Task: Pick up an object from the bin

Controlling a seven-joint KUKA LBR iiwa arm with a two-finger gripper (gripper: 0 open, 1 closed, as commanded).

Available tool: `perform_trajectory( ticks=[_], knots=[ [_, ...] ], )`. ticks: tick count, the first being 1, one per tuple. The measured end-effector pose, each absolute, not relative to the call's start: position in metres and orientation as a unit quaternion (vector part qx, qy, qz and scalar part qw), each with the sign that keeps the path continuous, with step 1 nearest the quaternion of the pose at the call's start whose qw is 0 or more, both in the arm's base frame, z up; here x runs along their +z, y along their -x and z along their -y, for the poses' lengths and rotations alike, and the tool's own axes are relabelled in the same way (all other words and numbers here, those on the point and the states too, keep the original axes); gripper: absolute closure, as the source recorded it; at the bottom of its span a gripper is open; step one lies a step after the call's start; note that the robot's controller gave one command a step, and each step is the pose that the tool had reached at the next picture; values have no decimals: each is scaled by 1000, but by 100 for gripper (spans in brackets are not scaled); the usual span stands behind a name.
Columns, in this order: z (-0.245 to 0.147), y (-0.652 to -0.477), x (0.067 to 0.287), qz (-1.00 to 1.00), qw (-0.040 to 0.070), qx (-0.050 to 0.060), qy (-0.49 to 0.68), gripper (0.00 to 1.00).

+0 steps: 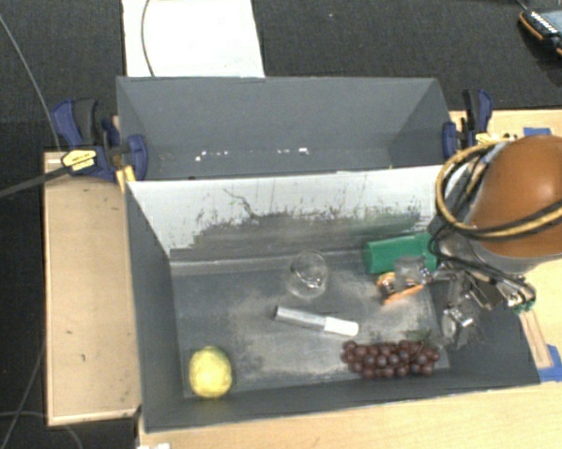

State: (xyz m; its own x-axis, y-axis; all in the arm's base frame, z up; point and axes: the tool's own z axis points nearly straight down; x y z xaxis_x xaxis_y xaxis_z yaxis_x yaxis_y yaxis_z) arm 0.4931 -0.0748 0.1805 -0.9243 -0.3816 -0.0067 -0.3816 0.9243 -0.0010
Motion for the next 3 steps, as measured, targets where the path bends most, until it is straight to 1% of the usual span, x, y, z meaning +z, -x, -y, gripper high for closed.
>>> perform_trajectory(
  ticks=[1,2,3],
  knots=[
    [92,-492,153,-953,4,-1,302,0],
    [91,-494,162,-919,8,-2,395,0],
    [90,-477,127,-962,5,0,272,0]
  ],
)
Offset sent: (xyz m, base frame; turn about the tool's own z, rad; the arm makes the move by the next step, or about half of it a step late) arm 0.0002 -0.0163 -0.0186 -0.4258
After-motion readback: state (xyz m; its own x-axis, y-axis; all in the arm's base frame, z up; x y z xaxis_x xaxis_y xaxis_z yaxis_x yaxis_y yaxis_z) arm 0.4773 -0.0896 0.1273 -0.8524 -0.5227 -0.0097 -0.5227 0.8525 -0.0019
